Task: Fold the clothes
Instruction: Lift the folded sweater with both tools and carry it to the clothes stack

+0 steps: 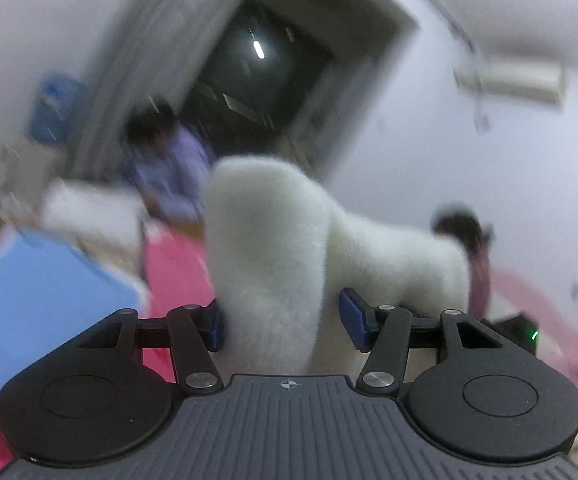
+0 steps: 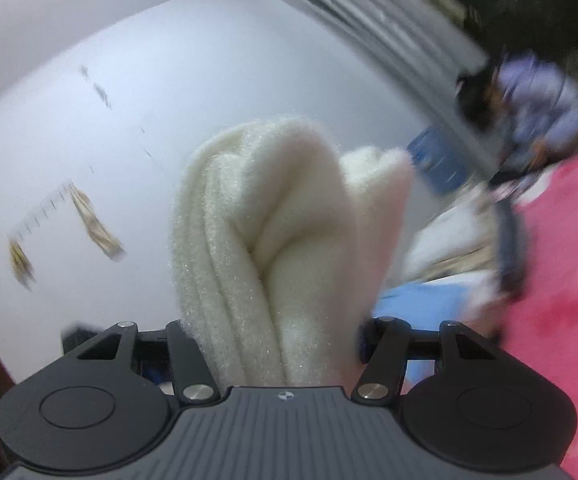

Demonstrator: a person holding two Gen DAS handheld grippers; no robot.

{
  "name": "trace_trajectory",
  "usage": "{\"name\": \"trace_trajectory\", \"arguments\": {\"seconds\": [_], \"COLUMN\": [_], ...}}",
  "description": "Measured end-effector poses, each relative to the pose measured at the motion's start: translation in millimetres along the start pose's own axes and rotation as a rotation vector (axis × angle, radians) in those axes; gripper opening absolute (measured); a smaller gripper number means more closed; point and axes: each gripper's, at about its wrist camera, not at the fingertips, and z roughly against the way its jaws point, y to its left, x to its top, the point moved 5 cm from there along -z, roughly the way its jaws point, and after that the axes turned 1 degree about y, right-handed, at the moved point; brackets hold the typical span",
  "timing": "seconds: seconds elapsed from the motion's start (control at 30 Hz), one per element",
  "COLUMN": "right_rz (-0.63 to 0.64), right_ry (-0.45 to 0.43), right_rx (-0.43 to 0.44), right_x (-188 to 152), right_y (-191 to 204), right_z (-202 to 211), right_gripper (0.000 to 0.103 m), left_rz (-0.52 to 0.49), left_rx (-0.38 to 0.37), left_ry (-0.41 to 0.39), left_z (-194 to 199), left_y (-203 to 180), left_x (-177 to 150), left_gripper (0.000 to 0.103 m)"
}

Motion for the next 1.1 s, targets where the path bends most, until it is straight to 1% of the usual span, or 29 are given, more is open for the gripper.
{"name": "trace_trajectory", "arguments": {"seconds": [0.1, 0.17, 0.23, 0.33, 0.4, 0.47, 0.57, 0.6, 0.63, 0.73, 0.8, 0.87, 0.93, 0.97, 1.0, 1.03, 1.07, 1.1], "right_rz": [-0.089, -0.131, -0.164, -0.220, -0.264, -0.285, -0.307, -0.335, -0.368, -0.533, -0.584, -0.597, -0.583, -0.576, -0.567, -0.559, -0.573, -0.619], "right_ry": [0.034, 0.053, 0.059, 0.064, 0.069, 0.067, 0.061, 0.074, 0.088, 0.125, 0.132, 0.139, 0.158, 0.175, 0.203, 0.248, 0.285, 0.308], "right_rx": [0.064, 0.085, 0.083, 0.070, 0.046, 0.000, -0.089, -0.115, -0.143, -0.183, -0.178, -0.149, -0.140, -0.144, -0.165, -0.203, -0.223, -0.221], "right_x": [12, 14, 15, 16, 11, 3, -4, -6, -8, -14, -16, -14, -10, -8, -8, -10, -12, -13], "right_y": [5, 7, -1, -24, -47, -72, -123, -143, -165, -220, -234, -237, -238, -241, -244, -254, -261, -272], "right_z": [-55, -88, -114, -149, -167, -182, -201, -207, -213, -222, -221, -217, -218, -220, -228, -238, -240, -240], "right_gripper": [0.061, 0.061, 0.061, 0.061, 0.061, 0.061, 0.061, 0.061, 0.061, 0.060, 0.060, 0.060, 0.062, 0.063, 0.067, 0.070, 0.070, 0.070], "left_rz": [-0.014, -0.022, -0.002, 0.020, 0.048, 0.087, 0.162, 0.179, 0.188, 0.245, 0.290, 0.295, 0.297, 0.301, 0.299, 0.285, 0.264, 0.248], "left_rx": [0.064, 0.110, 0.141, 0.170, 0.172, 0.173, 0.192, 0.202, 0.214, 0.245, 0.237, 0.205, 0.179, 0.186, 0.208, 0.254, 0.304, 0.352], "left_ry": [-0.124, -0.171, -0.191, -0.189, -0.175, -0.147, -0.071, -0.041, -0.006, 0.080, 0.094, 0.087, 0.081, 0.088, 0.100, 0.122, 0.146, 0.173], "left_z": [18, 20, 16, -3, -23, -51, -94, -110, -125, -160, -167, -163, -161, -163, -166, -173, -182, -189], "left_y": [16, 30, 49, 81, 105, 131, 179, 195, 208, 245, 257, 257, 254, 255, 260, 269, 277, 285], "left_x": [36, 52, 64, 75, 78, 78, 63, 57, 51, 33, 31, 38, 43, 40, 37, 31, 26, 21], "left_gripper": [0.055, 0.055, 0.055, 0.055, 0.055, 0.055, 0.053, 0.053, 0.051, 0.049, 0.049, 0.050, 0.055, 0.057, 0.058, 0.060, 0.061, 0.062]}}
